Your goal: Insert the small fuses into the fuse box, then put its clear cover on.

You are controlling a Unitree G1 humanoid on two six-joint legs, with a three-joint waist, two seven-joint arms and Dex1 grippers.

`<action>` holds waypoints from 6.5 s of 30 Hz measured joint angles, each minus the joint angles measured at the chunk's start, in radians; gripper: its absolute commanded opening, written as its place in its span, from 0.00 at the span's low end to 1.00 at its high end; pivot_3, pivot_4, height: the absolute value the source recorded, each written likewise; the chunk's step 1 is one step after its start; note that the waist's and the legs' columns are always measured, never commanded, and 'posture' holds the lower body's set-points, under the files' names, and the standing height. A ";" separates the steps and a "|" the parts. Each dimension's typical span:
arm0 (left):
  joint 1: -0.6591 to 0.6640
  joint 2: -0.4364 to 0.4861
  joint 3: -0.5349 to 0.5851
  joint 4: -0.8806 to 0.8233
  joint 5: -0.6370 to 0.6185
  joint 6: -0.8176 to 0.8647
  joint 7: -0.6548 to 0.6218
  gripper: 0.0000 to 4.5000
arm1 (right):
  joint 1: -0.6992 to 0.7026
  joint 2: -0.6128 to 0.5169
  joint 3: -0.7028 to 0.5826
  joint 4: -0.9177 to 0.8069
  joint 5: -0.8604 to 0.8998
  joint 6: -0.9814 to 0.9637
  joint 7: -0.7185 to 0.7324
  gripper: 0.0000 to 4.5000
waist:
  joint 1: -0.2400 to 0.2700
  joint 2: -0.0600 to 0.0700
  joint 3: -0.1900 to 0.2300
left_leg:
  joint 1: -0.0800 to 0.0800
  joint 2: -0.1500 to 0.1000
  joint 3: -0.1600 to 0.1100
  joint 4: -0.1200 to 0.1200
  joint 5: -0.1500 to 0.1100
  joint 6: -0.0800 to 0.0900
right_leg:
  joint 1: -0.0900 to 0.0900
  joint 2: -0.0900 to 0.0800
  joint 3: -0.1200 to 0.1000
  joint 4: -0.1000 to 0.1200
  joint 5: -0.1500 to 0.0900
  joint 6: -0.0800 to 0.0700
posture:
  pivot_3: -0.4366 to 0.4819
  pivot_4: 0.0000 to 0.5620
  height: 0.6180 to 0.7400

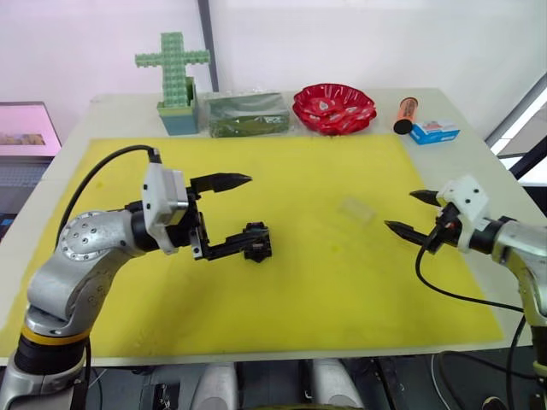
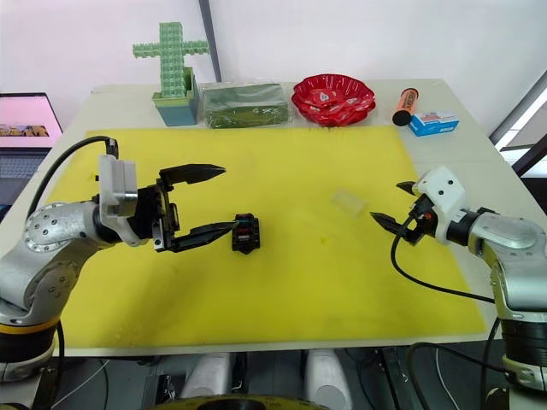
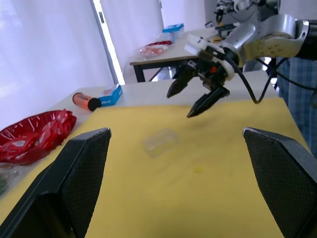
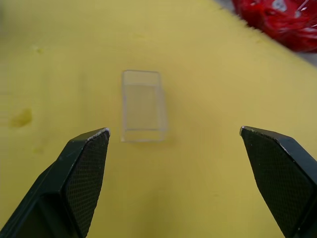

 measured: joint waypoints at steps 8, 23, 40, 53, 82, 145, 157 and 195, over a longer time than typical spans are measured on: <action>0.026 -0.015 -0.021 -0.011 0.024 -0.008 0.014 1.00 | -0.098 0.042 0.081 0.139 -0.002 -0.023 -0.001 0.99 | 0.006 0.000 0.000 | -0.001 0.000 0.000 0.001 0.000 0.000 | 0.000 0.000 0.000 0.000 -0.001 -0.001 | 0.48 0.27 1.00; 0.111 -0.036 -0.028 -0.006 0.068 -0.078 -0.001 1.00 | -0.170 0.108 0.140 0.377 -0.042 -0.154 -0.005 0.99 | 0.005 0.000 0.000 | 0.000 0.000 0.000 0.001 0.000 0.000 | 0.001 0.000 0.000 0.000 0.000 0.001 | 0.48 0.27 1.00; 0.115 -0.036 -0.034 0.001 0.073 -0.077 0.000 1.00 | -0.169 0.126 0.173 0.427 -0.067 -0.256 0.036 0.38 | 0.004 0.000 0.000 | 0.000 0.000 0.000 0.001 0.000 0.000 | 0.001 0.000 0.000 0.000 0.001 0.002 | 0.48 0.27 1.00; 0.119 -0.036 -0.037 0.001 0.073 -0.077 -0.001 1.00 | -0.174 0.150 0.174 0.381 -0.067 -0.191 0.005 0.84 | 0.003 0.000 0.000 | 0.000 0.000 0.000 0.001 0.000 0.000 | 0.001 0.000 0.000 0.001 0.001 0.002 | 0.48 0.27 1.00; 0.268 -0.031 -0.015 -0.002 0.126 -0.105 0.040 1.00 | -0.140 0.166 0.157 0.232 -0.030 -0.109 -0.023 0.40 | 0.002 0.001 0.000 | 0.000 0.000 0.000 0.001 0.000 0.000 | 0.001 0.000 0.000 0.001 0.001 0.002 | 0.48 0.27 1.00; 0.215 -0.410 -0.230 0.321 0.561 -0.125 0.466 1.00 | -0.134 0.166 0.134 0.084 0.000 -0.014 -0.097 0.40 | 0.028 0.001 -0.001 | 0.001 -0.001 -0.001 0.002 0.000 0.000 | 0.002 -0.001 0.000 0.003 0.001 0.001 | 0.48 0.27 1.00; 0.201 -0.442 -0.255 0.342 0.609 -0.126 0.492 0.71 | -0.134 0.167 0.134 0.067 0.000 -0.001 -0.112 0.40 | 0.026 0.001 -0.001 | 0.002 -0.001 -0.001 0.002 0.000 0.000 | 0.004 -0.001 0.000 0.002 0.001 0.001 | 0.48 0.27 1.00; -0.206 -0.303 -0.310 1.014 0.409 -0.651 -0.440 0.62 | -0.326 0.220 0.545 -0.184 0.038 0.132 0.146 0.40 | 0.026 0.002 -0.001 | -0.001 -0.001 -0.001 0.003 0.000 0.000 | 0.000 -0.001 -0.001 0.004 0.001 0.002 | 0.48 0.27 1.00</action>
